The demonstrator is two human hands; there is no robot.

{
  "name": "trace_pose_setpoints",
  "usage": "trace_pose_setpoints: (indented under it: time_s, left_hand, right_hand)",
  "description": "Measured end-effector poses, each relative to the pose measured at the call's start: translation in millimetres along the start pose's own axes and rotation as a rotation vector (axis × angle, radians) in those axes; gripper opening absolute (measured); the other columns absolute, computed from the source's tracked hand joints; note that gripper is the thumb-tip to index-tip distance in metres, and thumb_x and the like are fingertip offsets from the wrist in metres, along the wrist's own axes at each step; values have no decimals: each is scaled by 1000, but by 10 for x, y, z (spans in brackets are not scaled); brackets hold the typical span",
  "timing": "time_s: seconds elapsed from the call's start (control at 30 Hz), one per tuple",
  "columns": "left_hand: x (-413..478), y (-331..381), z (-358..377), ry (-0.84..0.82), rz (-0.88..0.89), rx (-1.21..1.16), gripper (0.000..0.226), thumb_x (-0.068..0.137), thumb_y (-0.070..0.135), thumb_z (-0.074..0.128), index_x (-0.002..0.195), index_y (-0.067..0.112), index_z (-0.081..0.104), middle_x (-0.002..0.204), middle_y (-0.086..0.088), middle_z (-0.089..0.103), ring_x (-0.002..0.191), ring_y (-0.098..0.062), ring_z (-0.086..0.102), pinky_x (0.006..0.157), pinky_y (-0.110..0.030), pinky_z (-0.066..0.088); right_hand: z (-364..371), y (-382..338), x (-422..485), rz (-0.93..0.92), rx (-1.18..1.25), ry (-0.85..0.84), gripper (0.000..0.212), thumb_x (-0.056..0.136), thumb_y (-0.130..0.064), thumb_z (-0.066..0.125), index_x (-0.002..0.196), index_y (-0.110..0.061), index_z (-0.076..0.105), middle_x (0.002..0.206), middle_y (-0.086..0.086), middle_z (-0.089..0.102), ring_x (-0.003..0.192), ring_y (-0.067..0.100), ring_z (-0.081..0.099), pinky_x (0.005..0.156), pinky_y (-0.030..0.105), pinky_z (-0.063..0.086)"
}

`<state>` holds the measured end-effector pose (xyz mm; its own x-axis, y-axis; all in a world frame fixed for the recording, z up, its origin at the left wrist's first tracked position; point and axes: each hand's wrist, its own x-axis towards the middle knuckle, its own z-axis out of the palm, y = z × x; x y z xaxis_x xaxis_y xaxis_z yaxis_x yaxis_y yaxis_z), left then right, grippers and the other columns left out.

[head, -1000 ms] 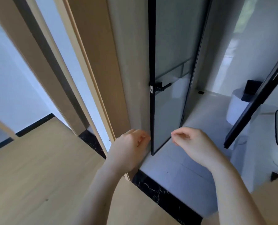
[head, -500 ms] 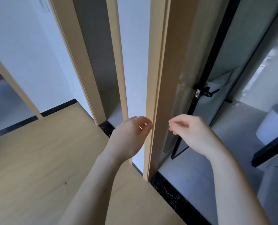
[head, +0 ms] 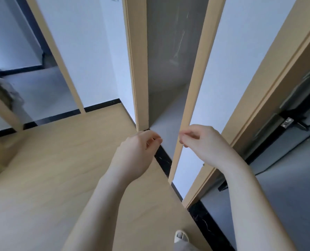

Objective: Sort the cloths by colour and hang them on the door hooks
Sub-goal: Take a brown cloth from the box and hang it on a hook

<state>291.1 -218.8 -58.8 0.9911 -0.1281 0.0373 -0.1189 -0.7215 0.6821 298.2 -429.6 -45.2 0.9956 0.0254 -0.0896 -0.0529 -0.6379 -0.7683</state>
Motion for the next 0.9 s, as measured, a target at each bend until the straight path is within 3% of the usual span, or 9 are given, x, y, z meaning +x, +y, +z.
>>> trace_pose_setpoints:
  time_s: [0.1,0.23,0.4,0.67,0.9]
  left_hand:
    - [44,-225,-135,45,-68,5,19,104,43,50,112,38,68,102,19,65,97,-11,62,87,-37,54]
    - [173,-457,-296,97,-122,39,18,104,43,49,110,41,66,102,17,64,92,-8,60,67,-31,52]
    - [494,-704,-502,184,-226,86,20,103,46,49,110,40,66,101,18,64,93,-8,60,85,-34,53]
    - [1123,-924,-743,256,-370,128,21,103,47,48,110,40,66,102,18,63,95,-8,59,86,-33,52]
    - [1521,-1060,-903,325,-492,149,22,103,47,48,112,39,66,100,17,61,94,-8,57,82,-29,49]
  right_hand:
    - [194,-182,246,-47,-1,-66,15,97,-36,56,90,-38,70,95,-20,72,96,2,66,75,23,49]
    - [444,-384,637,-98,-5,-154,14,98,-36,57,93,-38,70,97,-20,72,95,3,67,86,26,53]
    - [705,-589,1262,-179,-15,-249,14,98,-40,58,99,-38,72,99,-19,73,94,3,68,88,30,56]
    - [923,-898,2242,-271,-18,-381,14,100,-39,59,104,-35,71,101,-15,71,95,7,68,82,24,52]
    - [1182,-1118,2931,-357,-43,-495,15,99,-44,58,104,-37,70,105,-16,70,95,8,68,82,29,56]
